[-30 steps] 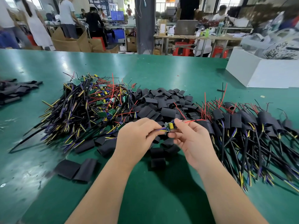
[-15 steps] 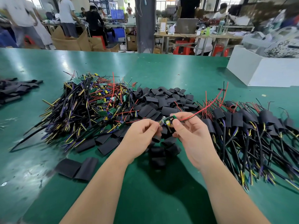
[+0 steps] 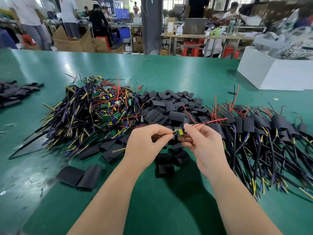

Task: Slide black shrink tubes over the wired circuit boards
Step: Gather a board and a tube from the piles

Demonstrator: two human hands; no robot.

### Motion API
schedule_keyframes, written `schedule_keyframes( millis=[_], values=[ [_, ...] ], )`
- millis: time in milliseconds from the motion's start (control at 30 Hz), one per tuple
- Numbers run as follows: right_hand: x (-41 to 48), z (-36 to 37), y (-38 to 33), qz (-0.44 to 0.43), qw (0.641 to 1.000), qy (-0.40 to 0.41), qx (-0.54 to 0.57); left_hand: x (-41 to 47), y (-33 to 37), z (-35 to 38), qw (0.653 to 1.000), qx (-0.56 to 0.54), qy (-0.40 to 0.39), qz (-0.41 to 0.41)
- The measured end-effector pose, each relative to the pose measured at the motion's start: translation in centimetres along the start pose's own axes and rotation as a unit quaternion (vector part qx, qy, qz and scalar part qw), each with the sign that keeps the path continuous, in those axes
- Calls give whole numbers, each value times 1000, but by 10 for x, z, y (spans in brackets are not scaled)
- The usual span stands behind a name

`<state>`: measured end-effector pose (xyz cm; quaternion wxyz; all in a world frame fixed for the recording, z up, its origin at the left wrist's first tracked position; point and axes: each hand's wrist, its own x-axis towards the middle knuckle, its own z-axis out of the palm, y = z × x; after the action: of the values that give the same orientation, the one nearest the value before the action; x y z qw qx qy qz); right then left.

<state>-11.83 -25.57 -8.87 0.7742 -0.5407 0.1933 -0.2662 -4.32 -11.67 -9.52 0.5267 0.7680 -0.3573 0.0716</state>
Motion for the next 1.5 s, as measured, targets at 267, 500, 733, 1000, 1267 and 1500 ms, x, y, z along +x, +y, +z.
schedule_keyframes(
  millis=[267,500,733,1000,1267,1500],
  values=[
    [-1,4,-2,48,998,20,26,2,3,3,1000,-10,-7,-27],
    [-3,5,-2,20,1000,1,10,-1,1,3,999,-30,-1,-11],
    [-6,5,-4,37,999,9,20,0,1,2,999,-46,12,-16],
    [-3,4,1,38,999,-8,16,2,-5,2,998,55,-11,26],
    [40,9,-25,-104,844,-125,-511,8,-12,-9,973,228,44,11],
    [96,33,-1,-139,681,-140,-705,7,-18,-14,966,241,96,-1]
  ],
)
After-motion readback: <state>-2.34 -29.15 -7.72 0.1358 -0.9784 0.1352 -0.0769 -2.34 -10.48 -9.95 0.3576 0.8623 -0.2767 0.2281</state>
